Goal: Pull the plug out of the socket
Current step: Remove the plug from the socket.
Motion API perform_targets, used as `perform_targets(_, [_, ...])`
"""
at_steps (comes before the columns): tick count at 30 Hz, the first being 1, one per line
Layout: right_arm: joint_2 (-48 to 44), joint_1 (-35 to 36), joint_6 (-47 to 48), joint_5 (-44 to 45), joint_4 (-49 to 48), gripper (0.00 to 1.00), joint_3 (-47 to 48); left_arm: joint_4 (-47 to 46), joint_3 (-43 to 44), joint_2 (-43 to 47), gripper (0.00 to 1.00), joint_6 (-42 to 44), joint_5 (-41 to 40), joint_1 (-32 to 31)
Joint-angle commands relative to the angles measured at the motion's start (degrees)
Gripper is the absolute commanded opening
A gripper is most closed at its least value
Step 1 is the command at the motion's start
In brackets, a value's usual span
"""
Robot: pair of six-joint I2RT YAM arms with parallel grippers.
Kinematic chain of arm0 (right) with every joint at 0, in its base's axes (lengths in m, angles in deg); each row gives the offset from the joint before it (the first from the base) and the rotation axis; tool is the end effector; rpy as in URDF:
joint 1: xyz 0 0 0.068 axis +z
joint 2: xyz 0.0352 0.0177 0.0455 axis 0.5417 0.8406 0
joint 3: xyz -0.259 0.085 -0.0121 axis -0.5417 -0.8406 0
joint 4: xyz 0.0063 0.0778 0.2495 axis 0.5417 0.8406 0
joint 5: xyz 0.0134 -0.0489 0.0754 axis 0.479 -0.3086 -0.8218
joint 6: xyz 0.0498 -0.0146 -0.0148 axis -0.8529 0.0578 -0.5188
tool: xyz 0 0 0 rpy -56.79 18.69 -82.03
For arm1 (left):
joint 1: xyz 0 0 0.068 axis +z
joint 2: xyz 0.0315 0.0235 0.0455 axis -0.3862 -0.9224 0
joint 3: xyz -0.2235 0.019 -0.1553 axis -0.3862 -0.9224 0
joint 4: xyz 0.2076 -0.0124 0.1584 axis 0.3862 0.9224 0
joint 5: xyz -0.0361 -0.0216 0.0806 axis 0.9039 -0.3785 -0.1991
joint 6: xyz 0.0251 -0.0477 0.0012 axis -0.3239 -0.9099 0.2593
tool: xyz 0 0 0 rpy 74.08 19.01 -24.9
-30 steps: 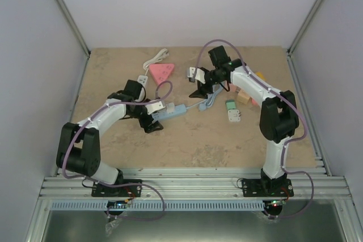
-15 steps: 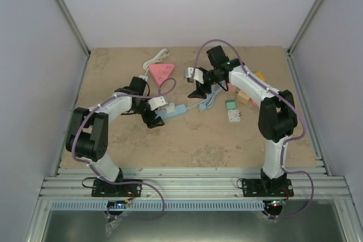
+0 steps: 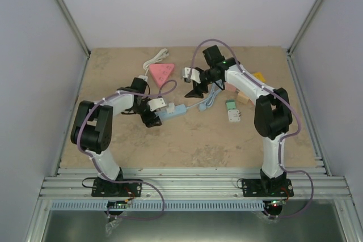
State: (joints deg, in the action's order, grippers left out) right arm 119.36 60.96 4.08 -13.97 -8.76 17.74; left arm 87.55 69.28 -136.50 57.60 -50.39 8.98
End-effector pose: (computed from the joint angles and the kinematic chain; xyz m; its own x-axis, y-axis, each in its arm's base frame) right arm 0.3813 0.2293 0.2485 0.1289 -0.6686 -0.7323 -0.9890 -0.0332 -0.1438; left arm 0.3028 -0.0891 0.1500 -0.3715 0.8075 -0.4583 0.9216 0.3807 -0.0763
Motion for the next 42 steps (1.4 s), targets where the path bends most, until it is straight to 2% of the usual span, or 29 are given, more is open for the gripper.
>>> perform_targets(1, [2.0, 1.1, 0.7, -2.1, 1.5, 0.87, 2.5, -0.5, 0.7, -1.5, 0.82, 1.4, -0.1, 0.6])
perform_targets(5, [2.1, 1.1, 0.5, -3.1, 1.2, 0.86, 2.3, -1.8, -0.1, -2.0, 0.76, 1.4, 0.7, 1.1])
perform_targets(10, [2.4, 1.1, 1.2, -6.0, 1.2, 0.84, 1.2, -3.7, -2.1, -1.7, 0.58, 2.4, 2.1, 1.3])
perform_targets(13, [2.5, 1.2, 2.0, -7.6, 1.3, 0.84, 0.5, -2.9, -1.7, -1.9, 0.44, 3.0, 3.0, 1.4])
perform_targets(18, [3.1, 1.6, 2.9, -8.2, 1.8, 0.83, 0.2, -2.2, -1.2, -1.6, 0.14, 3.0, 4.2, 1.5])
perform_targets(21, [3.3, 2.0, 3.8, -8.5, 1.9, 0.83, -0.6, -1.5, -0.5, -0.7, 0.00, 2.8, 4.7, 1.5])
perform_targets(31, [4.7, 4.2, 6.1, -8.3, 2.1, 0.76, -2.7, 2.8, 0.6, 6.4, 0.00, 2.7, 8.6, 1.3])
perform_targets(42, [2.9, 6.7, 3.1, -10.2, -2.2, 0.72, -6.6, 3.7, -1.6, 13.2, 0.00, -0.9, 9.7, -0.8])
